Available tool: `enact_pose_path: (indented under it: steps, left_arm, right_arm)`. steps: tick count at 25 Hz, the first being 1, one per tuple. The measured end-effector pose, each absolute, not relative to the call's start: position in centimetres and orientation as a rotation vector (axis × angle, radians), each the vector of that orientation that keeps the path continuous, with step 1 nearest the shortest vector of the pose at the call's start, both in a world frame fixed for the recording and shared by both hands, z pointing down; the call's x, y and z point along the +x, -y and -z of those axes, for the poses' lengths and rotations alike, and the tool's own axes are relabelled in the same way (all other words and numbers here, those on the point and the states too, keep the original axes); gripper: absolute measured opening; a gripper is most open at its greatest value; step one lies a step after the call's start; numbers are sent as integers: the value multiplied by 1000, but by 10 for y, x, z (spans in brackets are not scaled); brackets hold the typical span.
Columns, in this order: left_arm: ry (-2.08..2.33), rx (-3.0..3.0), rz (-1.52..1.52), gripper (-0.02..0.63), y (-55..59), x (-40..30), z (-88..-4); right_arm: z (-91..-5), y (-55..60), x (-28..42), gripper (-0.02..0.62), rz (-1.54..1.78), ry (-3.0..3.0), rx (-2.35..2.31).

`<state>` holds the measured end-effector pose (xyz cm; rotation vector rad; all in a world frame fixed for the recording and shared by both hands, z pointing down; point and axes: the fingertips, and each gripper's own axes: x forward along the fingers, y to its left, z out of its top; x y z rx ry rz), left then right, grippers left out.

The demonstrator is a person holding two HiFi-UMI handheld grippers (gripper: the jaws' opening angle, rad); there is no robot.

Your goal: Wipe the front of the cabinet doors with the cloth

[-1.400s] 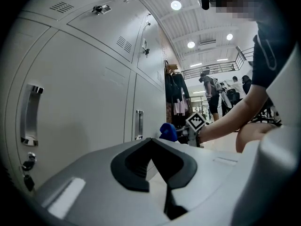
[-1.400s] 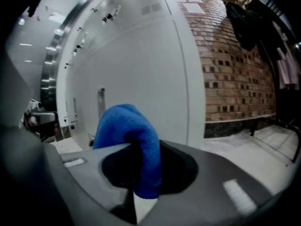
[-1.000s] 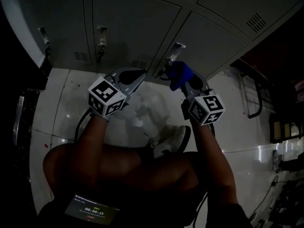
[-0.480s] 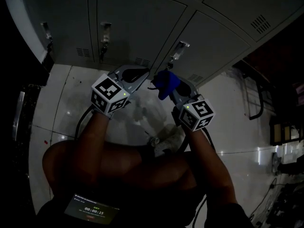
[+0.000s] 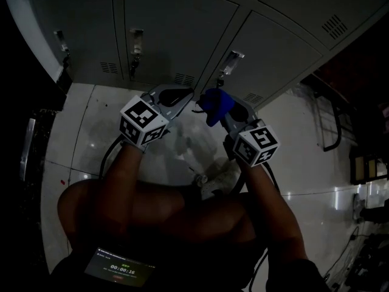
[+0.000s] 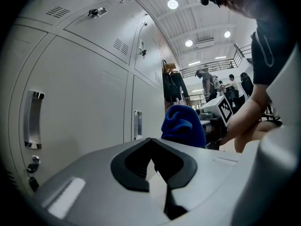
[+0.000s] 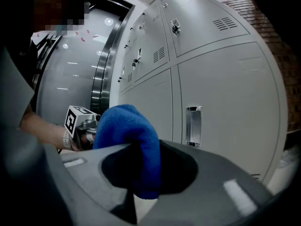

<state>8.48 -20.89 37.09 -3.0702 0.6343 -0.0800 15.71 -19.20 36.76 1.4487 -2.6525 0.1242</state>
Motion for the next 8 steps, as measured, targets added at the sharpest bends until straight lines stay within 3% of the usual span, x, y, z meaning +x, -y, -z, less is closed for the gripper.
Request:
enact_pose_path:
  steps: [8]
  left_arm:
    - [-601, -3085, 97, 6, 205, 90, -374]
  right_arm:
    - [-367, 193, 159, 74, -144, 2662, 1444]
